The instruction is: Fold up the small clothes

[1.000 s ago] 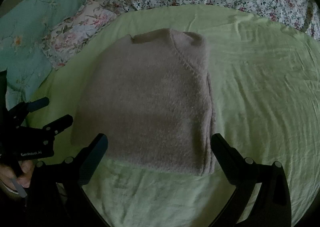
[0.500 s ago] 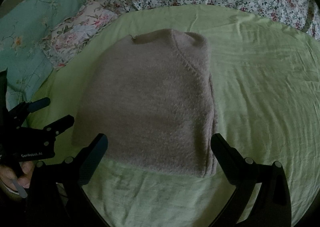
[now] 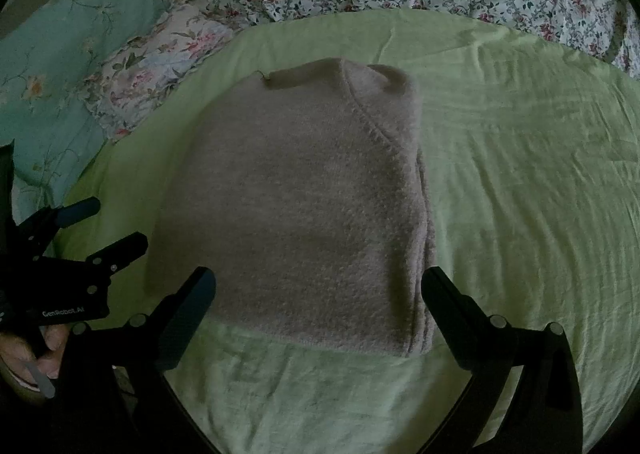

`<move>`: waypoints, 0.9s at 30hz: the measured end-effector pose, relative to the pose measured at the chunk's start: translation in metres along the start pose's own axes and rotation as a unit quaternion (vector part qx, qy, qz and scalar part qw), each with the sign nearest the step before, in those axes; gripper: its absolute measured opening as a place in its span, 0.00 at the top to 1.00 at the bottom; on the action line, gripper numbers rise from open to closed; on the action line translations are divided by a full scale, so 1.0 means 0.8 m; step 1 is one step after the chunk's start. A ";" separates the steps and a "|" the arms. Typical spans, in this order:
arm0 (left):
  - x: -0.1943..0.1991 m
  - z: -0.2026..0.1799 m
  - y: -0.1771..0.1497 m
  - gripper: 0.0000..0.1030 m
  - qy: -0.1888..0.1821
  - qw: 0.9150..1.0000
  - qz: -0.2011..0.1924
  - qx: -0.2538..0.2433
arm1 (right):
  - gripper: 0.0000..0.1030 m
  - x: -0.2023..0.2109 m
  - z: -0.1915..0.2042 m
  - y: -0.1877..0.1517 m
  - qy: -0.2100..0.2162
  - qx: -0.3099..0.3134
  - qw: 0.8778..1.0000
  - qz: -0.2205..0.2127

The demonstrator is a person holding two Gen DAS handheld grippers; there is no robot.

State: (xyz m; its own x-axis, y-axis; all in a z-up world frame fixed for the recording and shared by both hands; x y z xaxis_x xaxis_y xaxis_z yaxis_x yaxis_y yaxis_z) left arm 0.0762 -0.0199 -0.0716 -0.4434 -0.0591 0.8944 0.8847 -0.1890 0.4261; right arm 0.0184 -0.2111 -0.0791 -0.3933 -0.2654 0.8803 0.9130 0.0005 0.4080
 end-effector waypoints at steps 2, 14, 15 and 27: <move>0.001 -0.001 0.001 0.01 0.000 1.000 -0.001 0.000 | 0.01 0.000 -0.001 0.000 0.001 0.001 1.000 0.000; 0.002 0.000 -0.003 0.01 -0.001 1.000 -0.003 0.000 | 0.01 0.000 -0.003 0.002 0.002 0.001 1.000 -0.003; 0.003 0.000 -0.003 0.01 -0.002 1.000 -0.003 0.000 | 0.01 0.001 -0.003 0.002 0.001 0.000 1.000 -0.003; 0.004 0.001 -0.002 0.01 -0.002 1.000 -0.003 0.000 | 0.01 0.002 -0.003 0.002 0.002 0.000 1.000 -0.004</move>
State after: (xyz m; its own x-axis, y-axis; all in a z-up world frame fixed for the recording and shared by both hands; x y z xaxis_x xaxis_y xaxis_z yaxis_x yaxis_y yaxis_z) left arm 0.0735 -0.0188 -0.0691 -0.4481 -0.0537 0.8924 0.8820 -0.1897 0.4314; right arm 0.0196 -0.2139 -0.0776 -0.3996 -0.2687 0.8764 0.9100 -0.0010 0.4146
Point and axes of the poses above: each gripper's, at about its wrist camera, not at the fingertips, and x roughly against the way its jaws point, z to its left, y to its top, the point moved 3 cm from there along -x, roughly the way its jaws point, and after that the axes turned 11 degrees about z, right-handed, at the moved point
